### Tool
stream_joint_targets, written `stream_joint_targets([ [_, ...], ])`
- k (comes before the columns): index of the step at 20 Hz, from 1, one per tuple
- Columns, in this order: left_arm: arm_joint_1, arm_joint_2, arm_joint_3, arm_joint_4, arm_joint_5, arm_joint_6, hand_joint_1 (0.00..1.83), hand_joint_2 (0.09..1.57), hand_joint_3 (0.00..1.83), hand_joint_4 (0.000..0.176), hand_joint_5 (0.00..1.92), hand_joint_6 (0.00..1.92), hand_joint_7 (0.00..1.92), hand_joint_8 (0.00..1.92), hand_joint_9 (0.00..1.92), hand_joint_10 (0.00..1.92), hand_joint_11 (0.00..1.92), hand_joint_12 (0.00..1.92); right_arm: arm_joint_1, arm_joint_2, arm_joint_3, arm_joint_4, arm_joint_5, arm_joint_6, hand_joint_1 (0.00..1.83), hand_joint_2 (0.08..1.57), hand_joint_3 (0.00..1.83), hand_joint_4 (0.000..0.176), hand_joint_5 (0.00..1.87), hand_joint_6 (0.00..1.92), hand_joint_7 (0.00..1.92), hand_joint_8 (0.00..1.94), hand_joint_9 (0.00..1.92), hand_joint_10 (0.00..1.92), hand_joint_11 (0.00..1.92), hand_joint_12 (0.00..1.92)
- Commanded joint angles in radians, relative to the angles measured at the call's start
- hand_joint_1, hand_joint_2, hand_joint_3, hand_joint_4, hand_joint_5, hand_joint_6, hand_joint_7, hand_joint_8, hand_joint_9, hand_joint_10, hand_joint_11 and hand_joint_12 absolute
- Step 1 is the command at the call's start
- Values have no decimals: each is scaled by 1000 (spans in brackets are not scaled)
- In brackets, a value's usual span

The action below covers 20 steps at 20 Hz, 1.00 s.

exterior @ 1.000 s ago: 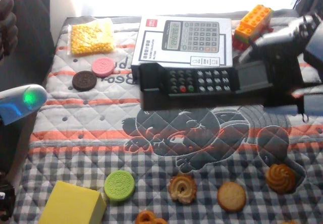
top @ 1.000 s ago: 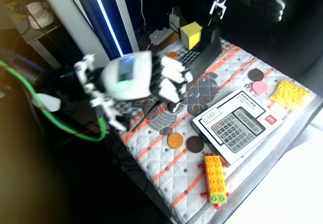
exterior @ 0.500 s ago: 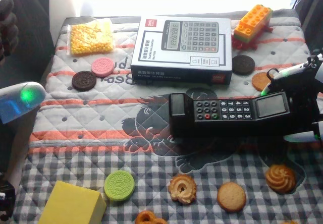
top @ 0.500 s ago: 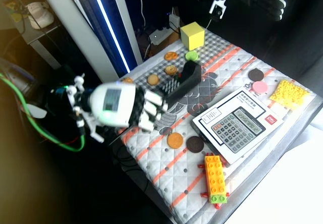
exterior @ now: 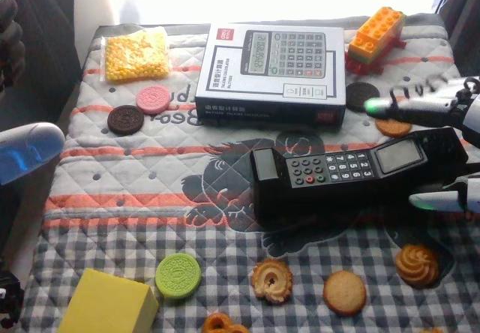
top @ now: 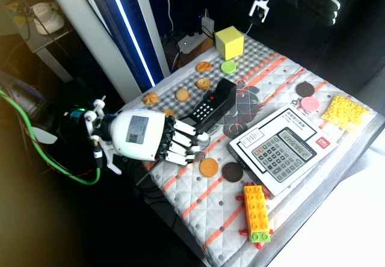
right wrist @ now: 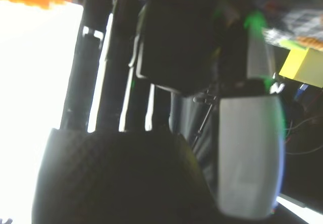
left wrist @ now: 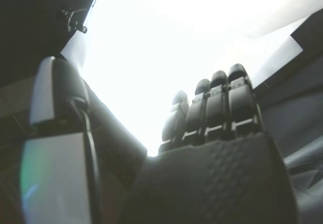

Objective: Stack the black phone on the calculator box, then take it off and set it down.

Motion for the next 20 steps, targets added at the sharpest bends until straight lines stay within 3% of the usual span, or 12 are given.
stream_joint_targets([
  [1,-3,4,1,0,-132,-14,853,896,5,96,5,0,0,0,0,0,0,0,11,5,-1,16,135,7,646,979,0,136,82,0,232,0,236,0,177,70],
  [3,0,6,2,-2,-140,-20,808,873,0,123,4,1,31,11,2,1,0,0,5,14,-7,16,176,31,618,941,0,118,24,0,144,0,150,0,134,43],
  [6,2,9,7,5,-183,-50,739,883,0,91,56,6,91,9,74,12,11,9,-30,30,-28,32,286,64,573,917,0,99,24,2,138,10,190,17,194,60],
  [8,2,14,8,18,-207,-64,448,1074,6,169,1,0,59,0,49,0,3,116,-49,41,-45,46,351,64,534,916,7,102,92,9,256,14,280,14,273,74],
  [9,2,16,8,25,-218,-72,448,1074,6,169,1,0,59,0,49,0,3,116,-58,46,-54,54,383,64,534,916,7,102,92,9,256,14,280,14,273,74],
  [10,2,17,8,27,-222,-75,403,1150,15,106,16,2,55,1,44,0,1,76,-62,48,-56,57,395,64,593,1017,17,93,145,9,239,3,255,0,249,47],
  [12,2,17,8,32,-230,-80,381,1136,4,83,24,4,63,3,46,1,0,43,-66,50,-59,61,409,64,622,1028,16,90,91,1,228,0,235,0,234,36],
  [13,2,21,8,44,-247,-104,133,1214,8,0,123,11,119,6,93,7,66,39,-83,59,-69,76,463,64,477,1167,11,109,48,1,80,0,147,0,110,1],
  [15,-9,21,19,76,-247,-144,15,1220,0,0,123,2,47,0,23,0,14,18,-123,71,-85,110,557,64,746,1139,0,63,240,23,25,0,80,0,20,0],
  [16,-21,20,23,95,-247,-160,2,1210,0,29,166,18,52,6,36,9,2,3,-146,76,-92,132,613,64,513,1191,19,92,317,38,4,0,15,0,3,0],
  [17,-86,19,30,159,-248,-178,0,1240,1,38,208,12,97,5,87,13,0,0,-186,99,-121,154,763,53,195,1181,14,159,150,19,0,0,2,0,0,0],
  [20,-179,20,44,227,-248,-172,0,1272,12,20,237,15,58,13,42,0,15,6,-170,126,-152,156,792,22,352,1157,0,130,249,21,0,0,0,0,0,0],
])
